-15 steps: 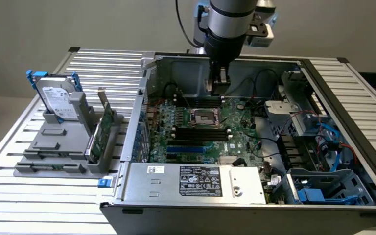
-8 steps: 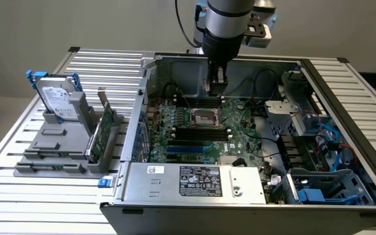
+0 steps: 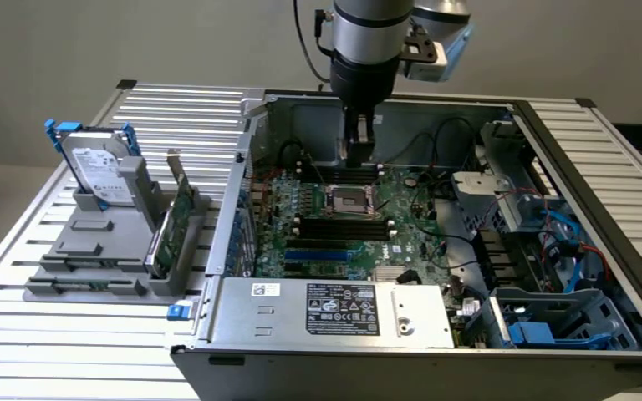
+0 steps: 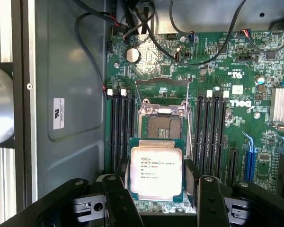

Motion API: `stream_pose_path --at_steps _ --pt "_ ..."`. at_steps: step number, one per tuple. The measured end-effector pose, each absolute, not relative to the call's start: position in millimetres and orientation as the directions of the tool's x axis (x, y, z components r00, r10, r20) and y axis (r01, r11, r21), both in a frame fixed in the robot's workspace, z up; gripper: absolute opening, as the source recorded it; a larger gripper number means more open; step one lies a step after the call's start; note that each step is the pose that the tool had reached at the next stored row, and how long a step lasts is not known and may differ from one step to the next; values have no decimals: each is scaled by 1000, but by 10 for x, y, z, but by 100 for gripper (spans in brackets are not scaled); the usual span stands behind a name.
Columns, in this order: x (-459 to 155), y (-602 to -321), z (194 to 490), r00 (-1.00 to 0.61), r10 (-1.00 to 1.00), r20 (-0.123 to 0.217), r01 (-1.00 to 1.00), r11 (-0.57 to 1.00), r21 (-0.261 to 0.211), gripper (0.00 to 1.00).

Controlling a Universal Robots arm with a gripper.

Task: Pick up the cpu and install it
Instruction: 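Pick up the cpu and move it towards the insertion slot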

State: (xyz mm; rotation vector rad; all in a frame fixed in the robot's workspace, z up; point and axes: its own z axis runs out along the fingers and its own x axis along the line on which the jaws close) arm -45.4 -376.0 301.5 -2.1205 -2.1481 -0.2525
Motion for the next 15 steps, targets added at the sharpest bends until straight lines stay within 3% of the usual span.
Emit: stream_pose_path --at_steps 15 --pt "-462 -3551 3016 -9 984 178 998 -3 62 55"
